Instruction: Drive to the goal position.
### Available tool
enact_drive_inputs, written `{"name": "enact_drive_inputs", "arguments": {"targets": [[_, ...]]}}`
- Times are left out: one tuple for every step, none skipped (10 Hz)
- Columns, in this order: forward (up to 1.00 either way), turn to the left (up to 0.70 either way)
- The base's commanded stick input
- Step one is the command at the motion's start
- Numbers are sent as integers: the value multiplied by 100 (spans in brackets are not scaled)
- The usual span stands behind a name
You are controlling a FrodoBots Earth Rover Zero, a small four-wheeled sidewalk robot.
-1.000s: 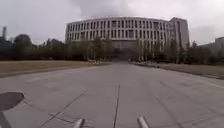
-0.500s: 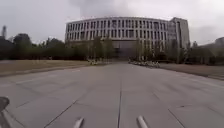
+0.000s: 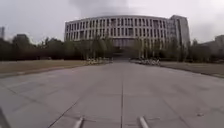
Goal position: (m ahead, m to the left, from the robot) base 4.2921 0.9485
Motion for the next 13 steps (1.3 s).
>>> {"name": "enact_drive_inputs", "arguments": {"targets": [[70, 0], [70, 0], [70, 0], [70, 0], [70, 0], [70, 0], [70, 0], [70, 0], [70, 0], [70, 0], [70, 0], [70, 0], [70, 0]]}}
